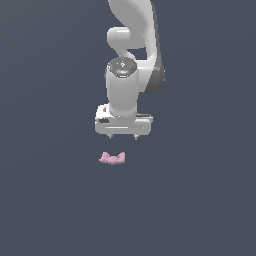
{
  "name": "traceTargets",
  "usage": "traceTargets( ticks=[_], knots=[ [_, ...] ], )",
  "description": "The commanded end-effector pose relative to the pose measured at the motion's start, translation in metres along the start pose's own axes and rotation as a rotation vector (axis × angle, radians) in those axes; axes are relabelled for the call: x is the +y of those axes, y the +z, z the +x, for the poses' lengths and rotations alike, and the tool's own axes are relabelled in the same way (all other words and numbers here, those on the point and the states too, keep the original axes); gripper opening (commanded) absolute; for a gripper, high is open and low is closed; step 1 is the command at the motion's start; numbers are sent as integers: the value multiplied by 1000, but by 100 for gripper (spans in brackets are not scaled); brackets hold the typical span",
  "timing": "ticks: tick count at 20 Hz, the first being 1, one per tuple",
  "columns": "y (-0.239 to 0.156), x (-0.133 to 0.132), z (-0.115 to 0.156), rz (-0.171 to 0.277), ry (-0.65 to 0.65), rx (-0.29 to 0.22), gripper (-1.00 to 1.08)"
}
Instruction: Pick up the object and move it to a goal position.
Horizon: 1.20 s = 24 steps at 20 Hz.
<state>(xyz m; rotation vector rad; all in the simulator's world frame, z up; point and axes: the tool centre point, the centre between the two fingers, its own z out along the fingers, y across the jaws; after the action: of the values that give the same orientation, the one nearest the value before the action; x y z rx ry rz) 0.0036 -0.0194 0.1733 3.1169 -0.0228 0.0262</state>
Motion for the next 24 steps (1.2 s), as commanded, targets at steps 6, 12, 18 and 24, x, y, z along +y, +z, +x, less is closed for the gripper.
traceTargets(
  ticks=[6,12,18,24],
  knots=[
    [-8,0,1,0,-8,12,100],
    [-14,0,2,0,-11,22,100],
    [-12,1,2,-1,-38,21,100],
    [-6,4,4,-4,-110,18,100]
  ],
)
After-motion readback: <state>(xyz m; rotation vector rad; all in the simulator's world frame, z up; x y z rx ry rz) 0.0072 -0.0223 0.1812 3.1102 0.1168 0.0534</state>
